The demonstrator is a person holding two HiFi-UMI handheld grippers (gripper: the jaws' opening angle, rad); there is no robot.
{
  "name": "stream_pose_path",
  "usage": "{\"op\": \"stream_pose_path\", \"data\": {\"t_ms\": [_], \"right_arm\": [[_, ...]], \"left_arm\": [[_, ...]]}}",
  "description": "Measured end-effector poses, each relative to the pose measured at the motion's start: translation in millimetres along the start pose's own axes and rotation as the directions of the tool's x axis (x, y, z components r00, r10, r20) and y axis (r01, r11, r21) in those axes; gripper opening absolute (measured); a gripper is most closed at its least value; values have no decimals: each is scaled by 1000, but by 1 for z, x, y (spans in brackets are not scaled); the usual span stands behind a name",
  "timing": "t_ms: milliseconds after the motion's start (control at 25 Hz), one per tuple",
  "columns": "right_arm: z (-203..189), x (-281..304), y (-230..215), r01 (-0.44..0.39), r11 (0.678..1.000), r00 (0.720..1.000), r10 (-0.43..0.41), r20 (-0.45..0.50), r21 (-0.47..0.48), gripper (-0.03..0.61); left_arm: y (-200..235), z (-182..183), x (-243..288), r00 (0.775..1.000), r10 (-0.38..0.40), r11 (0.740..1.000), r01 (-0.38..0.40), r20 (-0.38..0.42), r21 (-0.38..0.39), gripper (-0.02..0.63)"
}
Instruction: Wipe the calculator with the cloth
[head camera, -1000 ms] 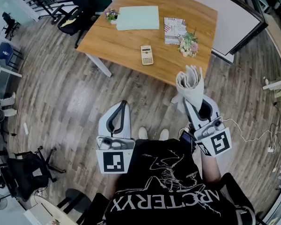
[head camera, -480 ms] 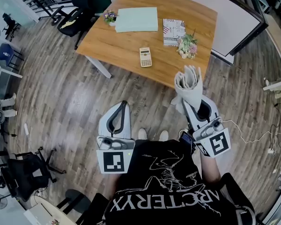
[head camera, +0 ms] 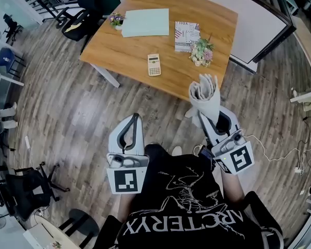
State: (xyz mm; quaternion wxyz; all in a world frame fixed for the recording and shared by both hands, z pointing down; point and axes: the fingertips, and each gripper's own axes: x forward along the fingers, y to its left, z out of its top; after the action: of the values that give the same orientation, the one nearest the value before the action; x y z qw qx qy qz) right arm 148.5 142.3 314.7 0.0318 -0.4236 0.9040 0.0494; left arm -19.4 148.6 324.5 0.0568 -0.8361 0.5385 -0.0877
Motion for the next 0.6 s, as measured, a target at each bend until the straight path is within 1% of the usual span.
{"op": "stream_pose_path", "data": {"t_ms": [160,360,480,600], "right_arm": [[-5,6,-12,-13,1000,1000,13,-8,6,91],[-16,37,-27,-29,1000,1000,29,-12,6,91],[-25,68,-40,-22,1000,1000,22,-16,8,91],[-28,110,-54,-12,1000,1000,12,-22,7,91]], "left_arm": [[-1,-2,11,1000,9,1000,-9,-4,5,9],[17,-9,40,1000,18,1000,-18,2,-9,9],[37,-16,66,1000,8,1000,-8,-5,-9,9],[69,-19,100,1000,-8,1000,8,-7,-10,9]]}}
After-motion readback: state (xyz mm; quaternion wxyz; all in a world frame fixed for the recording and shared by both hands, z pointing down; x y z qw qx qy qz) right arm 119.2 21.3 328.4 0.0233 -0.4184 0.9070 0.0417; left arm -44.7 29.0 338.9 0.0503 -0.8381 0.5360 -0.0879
